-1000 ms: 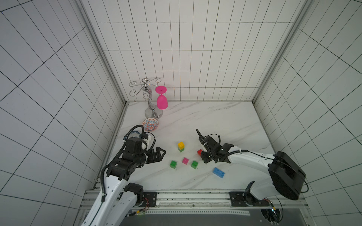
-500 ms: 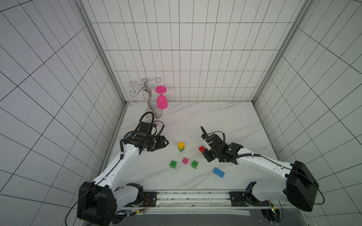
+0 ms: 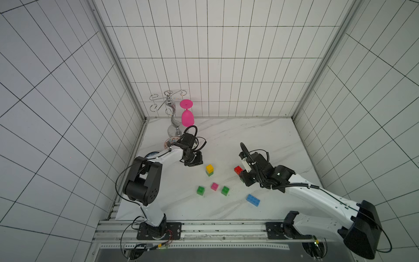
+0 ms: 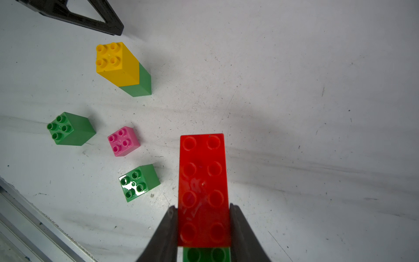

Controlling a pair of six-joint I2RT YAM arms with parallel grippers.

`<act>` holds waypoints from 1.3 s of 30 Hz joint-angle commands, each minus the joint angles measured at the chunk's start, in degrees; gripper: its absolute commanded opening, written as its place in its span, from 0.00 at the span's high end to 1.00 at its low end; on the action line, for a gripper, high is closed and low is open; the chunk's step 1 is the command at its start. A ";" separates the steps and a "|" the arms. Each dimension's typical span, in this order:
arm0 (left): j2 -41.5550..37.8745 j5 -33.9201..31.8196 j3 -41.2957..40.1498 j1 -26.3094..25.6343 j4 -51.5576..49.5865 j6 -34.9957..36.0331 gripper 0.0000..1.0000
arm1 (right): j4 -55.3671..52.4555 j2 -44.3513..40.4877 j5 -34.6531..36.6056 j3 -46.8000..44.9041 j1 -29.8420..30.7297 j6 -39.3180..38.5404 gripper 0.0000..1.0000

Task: Assemble the letter r with lego
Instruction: Adjust the lego brick at the center of the board.

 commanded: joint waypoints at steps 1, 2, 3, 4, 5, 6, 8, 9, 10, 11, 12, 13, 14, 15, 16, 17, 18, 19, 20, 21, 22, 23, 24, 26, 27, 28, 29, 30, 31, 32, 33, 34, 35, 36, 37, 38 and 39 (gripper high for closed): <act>1.80 -1.17 0.65 -1.68 2.45 -0.77 0.81 | -2.27 -1.21 0.51 2.27 -0.45 -0.45 1.00; 2.10 -1.20 0.07 -1.68 2.80 -1.12 0.81 | -2.49 -1.39 0.55 2.28 -0.50 -0.45 1.00; 2.33 -0.93 -0.45 -1.73 3.26 -1.29 0.82 | -2.64 -1.57 0.42 2.29 -0.48 -0.45 1.00; 2.30 -0.57 -1.05 -1.81 3.74 -1.52 0.83 | -2.79 -1.81 0.43 2.31 -0.48 -0.45 1.00; 2.42 -0.60 -1.58 -1.94 3.89 -1.65 0.83 | -2.97 -2.00 0.50 2.36 -0.55 -0.45 1.00; 2.39 -0.75 -2.01 -2.03 3.85 -1.62 0.84 | -3.10 -2.23 0.58 2.38 -0.57 -0.45 1.00; 2.24 -1.39 -3.40 -2.12 3.86 -2.22 0.85 | -3.36 -2.71 0.56 2.38 -0.54 -0.37 1.00; 2.09 -1.51 -4.11 -2.12 4.12 -2.60 0.85 | -3.45 -2.88 0.67 2.31 -0.54 -0.36 1.00; 1.87 -1.22 -4.98 -2.12 4.98 -3.11 0.86 | -3.46 -3.18 0.66 2.16 -0.60 -0.27 1.00; 1.58 -0.42 -6.17 -2.12 6.13 -3.84 0.87 | -3.46 -3.42 0.61 1.93 -0.66 -0.14 1.00; 1.22 0.23 -7.17 -2.12 7.20 -4.46 0.87 | -3.46 -3.68 0.67 1.85 -0.64 -0.06 1.00; 0.91 0.99 -8.23 -2.12 8.55 -5.25 0.87 | -3.46 -3.84 0.54 1.70 -0.66 0.17 1.00; 0.53 1.83 -9.33 -2.12 10.02 -6.00 0.88 | -3.46 -4.05 0.48 1.58 -0.62 0.32 1.00; 0.23 2.18 -9.97 -2.12 11.14 -6.51 0.88 | -3.46 -4.28 0.42 1.37 -0.68 0.47 1.00; 0.06 2.16 -10.19 -2.12 11.61 -6.59 0.88 | -3.47 -4.54 0.47 1.23 -0.63 0.60 1.00; 0.02 1.54 -9.87 -2.04 11.18 -6.21 0.88 | -3.62 -4.81 0.43 1.15 -0.69 0.69 1.00; 0.02 0.78 -9.38 -1.95 10.59 -5.75 0.88 | -3.87 -4.99 0.50 1.02 -0.63 0.67 1.00; 0.06 0.13 -8.73 -1.78 10.16 -5.42 0.88 | -4.11 -5.28 0.62 0.93 -0.61 0.78 1.00; -0.03 0.04 -8.29 -1.60 10.12 -5.15 0.89 | -4.25 -5.53 0.73 0.81 -0.61 0.79 1.00; -0.04 0.00 -7.87 -1.38 10.02 -5.03 0.89 | -4.40 -5.77 0.78 0.67 -0.64 0.82 1.00; 0.07 -0.01 -7.26 -1.13 9.92 -4.83 0.89 | -4.47 -5.96 0.90 0.50 -0.66 0.87 1.00; 0.24 -0.08 -6.75 -0.86 9.80 -4.75 0.90 | -4.51 -6.19 0.95 0.36 -0.62 0.87 1.00; 0.45 -0.04 -6.14 -0.52 9.62 -4.59 0.91 | -4.58 -6.27 0.91 0.27 -0.69 0.96 1.00; 1.24 -0.13 -5.15 -0.28 9.20 -4.42 0.94 | -4.68 -6.39 0.91 0.05 -0.64 1.11 1.00; 1.65 -0.14 -4.67 -0.21 9.00 -4.33 0.95 | -4.76 -6.41 0.88 0.02 -0.63 1.21 1.00; 2.14 0.22 -4.39 -0.32 9.03 -4.39 0.95 | -4.77 -6.43 0.79 0.00 -0.67 1.22 1.00; 2.58 0.74 -4.27 -0.36 9.20 -4.46 0.95 | -4.77 -6.48 0.77 -0.04 -0.67 1.26 1.00; 2.97 1.44 -4.29 -0.58 9.44 -4.69 0.96 | -4.77 -6.44 0.72 -0.08 -0.61 1.31 1.00; 3.33 1.97 -4.29 -0.90 9.81 -4.91 0.97 | -4.80 -6.54 0.73 -0.22 -0.61 1.38 1.00; 3.59 2.30 -4.37 -1.33 10.06 -5.05 0.98 | -4.77 -6.54 0.77 -0.17 -0.69 1.40 1.00; 3.80 2.52 -4.42 -1.88 10.31 -5.29 0.98 | -4.77 -6.60 0.84 -0.18 -0.61 1.39 1.00; 3.96 2.66 -4.53 -2.47 10.52 -5.55 0.98 | -4.77 -6.44 0.82 -0.18 -0.69 1.40 1.00; 4.13 2.92 -4.62 -2.92 10.80 -5.80 0.98 | -4.78 -6.45 0.78 -0.17 -0.64 1.34 1.00; 4.32 2.92 -4.60 -3.37 10.79 -6.12 0.99 | -4.77 -6.42 0.82 -0.13 -0.65 1.28 1.00; 4.55 2.93 -4.77 -3.67 10.60 -6.38 1.00 | -4.86 -6.27 0.77 -0.01 -0.61 1.25 1.00; 4.66 3.02 -5.02 -3.74 10.50 -6.57 1.00 | -5.01 -6.30 0.90 0.07 -0.63 1.31 1.00; 4.67 2.83 -5.44 -3.79 10.31 -6.89 1.00 | -5.21 -6.26 0.99 0.16 -0.61 1.31 1.00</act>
